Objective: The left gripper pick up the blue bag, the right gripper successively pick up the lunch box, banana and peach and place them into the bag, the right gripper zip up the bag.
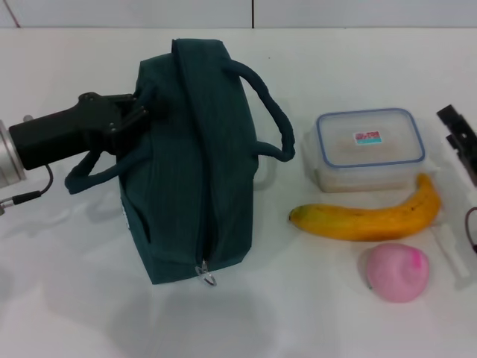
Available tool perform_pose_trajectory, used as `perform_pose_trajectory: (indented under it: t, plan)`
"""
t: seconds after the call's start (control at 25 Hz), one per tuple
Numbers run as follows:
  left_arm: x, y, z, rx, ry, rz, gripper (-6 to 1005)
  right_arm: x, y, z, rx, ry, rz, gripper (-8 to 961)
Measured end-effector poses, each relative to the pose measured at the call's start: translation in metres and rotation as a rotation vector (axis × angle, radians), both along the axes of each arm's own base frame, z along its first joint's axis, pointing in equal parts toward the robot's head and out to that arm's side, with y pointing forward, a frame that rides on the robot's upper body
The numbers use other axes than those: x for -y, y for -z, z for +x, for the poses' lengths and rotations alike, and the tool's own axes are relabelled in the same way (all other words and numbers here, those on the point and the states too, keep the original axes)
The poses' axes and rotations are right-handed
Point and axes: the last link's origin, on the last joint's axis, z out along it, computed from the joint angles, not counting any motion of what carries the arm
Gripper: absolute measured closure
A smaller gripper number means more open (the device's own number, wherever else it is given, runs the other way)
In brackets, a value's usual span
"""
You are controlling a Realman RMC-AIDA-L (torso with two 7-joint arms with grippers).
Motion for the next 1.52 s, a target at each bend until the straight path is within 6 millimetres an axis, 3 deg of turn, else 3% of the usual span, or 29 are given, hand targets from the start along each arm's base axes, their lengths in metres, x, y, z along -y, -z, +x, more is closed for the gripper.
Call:
perform_pose_trajectory:
  t: [0.4,1.04,1.52]
  plan:
    - [0.0,-0.001,0.0,-0.018,0.027,0.01,924,0.003,0.018,-0.01,-0.101,0.03,-0.075,253]
    - [0.0,0.0,0.001,-0.042,0.063,0.031,923,-0.02,0.025,-0.021,-0.235,0.091,-0.137,263]
    - [0.0,0.0,0.001,-0.057,0.08,0.045,925,-0.021,0.025,-0.022,-0.245,0.093,-0.139,270]
